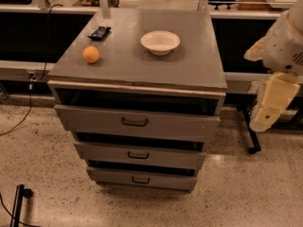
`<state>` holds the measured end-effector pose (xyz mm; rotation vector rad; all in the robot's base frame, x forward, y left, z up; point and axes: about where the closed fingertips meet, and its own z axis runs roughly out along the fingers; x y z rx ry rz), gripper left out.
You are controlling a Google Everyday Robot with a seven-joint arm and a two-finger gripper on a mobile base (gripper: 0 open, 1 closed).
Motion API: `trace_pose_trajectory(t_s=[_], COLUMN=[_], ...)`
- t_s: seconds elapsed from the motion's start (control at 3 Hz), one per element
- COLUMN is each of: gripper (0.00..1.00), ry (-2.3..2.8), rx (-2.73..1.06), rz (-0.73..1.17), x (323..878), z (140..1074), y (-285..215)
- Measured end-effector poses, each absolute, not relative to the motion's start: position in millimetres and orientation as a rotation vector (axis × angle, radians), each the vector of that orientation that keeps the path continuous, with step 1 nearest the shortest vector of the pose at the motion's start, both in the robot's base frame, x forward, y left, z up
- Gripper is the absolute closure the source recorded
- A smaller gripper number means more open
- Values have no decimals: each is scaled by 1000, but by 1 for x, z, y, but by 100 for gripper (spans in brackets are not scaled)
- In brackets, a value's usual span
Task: Open middle drawer
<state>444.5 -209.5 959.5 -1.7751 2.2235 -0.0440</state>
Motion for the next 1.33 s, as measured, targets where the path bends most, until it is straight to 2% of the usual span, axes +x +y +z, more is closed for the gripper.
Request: trace_pose_trajectory(t_s=[0.33,0.67,1.33], gripper=[0,0,0], ry=[2153,2047,1958], rx=[-1850,-1873,-1845], rz=[5,149,153], x=[440,439,468], z=[927,857,828], y=[-184,-166,-142])
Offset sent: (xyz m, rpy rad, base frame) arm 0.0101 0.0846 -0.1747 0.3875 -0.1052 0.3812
